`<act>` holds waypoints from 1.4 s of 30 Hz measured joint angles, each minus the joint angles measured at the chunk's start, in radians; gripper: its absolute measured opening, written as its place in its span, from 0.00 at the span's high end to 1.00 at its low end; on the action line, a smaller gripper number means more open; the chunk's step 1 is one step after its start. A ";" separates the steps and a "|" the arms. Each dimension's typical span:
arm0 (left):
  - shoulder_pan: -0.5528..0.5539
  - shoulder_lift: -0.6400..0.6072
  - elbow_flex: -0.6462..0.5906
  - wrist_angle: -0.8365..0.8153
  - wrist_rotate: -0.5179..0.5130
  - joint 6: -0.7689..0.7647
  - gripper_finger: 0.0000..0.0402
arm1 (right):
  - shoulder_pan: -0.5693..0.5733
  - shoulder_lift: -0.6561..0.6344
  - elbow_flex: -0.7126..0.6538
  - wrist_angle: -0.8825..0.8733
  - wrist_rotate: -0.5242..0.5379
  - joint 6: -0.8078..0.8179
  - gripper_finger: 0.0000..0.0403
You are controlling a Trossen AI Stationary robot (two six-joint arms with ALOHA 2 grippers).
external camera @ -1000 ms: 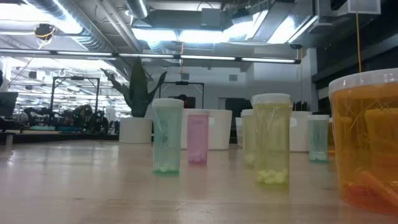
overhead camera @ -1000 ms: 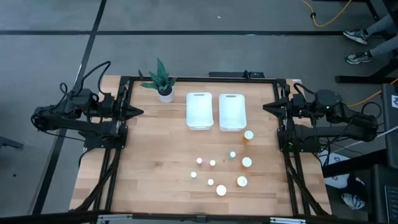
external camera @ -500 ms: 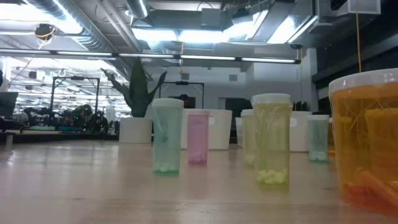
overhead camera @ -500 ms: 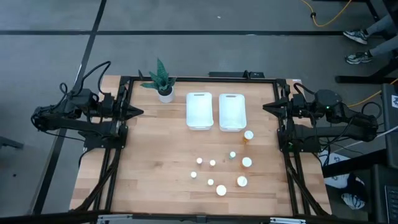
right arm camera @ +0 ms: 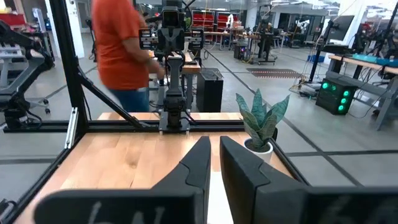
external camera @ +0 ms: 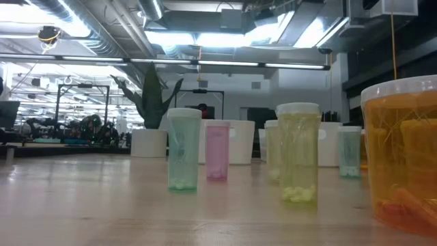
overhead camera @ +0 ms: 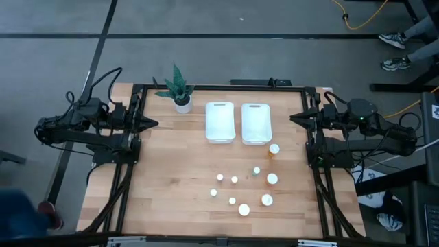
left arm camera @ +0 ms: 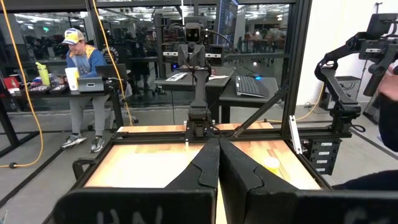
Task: Pick and place medicine bottles into bin by pill shape (circle, oval)
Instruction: Put the purple pill bottle into the left white bin
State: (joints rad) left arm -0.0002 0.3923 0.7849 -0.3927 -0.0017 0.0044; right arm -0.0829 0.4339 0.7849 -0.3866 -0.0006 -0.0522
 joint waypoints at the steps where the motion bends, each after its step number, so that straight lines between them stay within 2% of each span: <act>1: 0.000 0.000 0.000 0.000 0.000 0.000 1.00 | 0.000 0.000 0.000 0.000 0.000 -0.003 0.90; 15: 0.000 0.000 0.000 0.000 0.000 0.000 1.00 | 0.000 0.000 0.000 0.087 0.007 0.024 0.90; 21: 0.000 0.000 0.000 0.000 0.000 0.000 1.00 | 0.000 0.020 -0.002 -0.003 0.007 0.072 0.90; 36: 0.000 0.000 0.000 0.005 -0.004 0.005 1.00 | 0.000 0.063 -0.012 -0.005 0.007 0.108 0.90; 42: 0.000 0.003 0.000 0.078 -0.012 0.006 1.00 | 0.000 0.063 -0.012 -0.017 0.007 0.123 0.90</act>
State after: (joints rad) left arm -0.0006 0.3949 0.7849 -0.3148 -0.0136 0.0109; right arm -0.0828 0.4967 0.7731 -0.4039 0.0067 0.0713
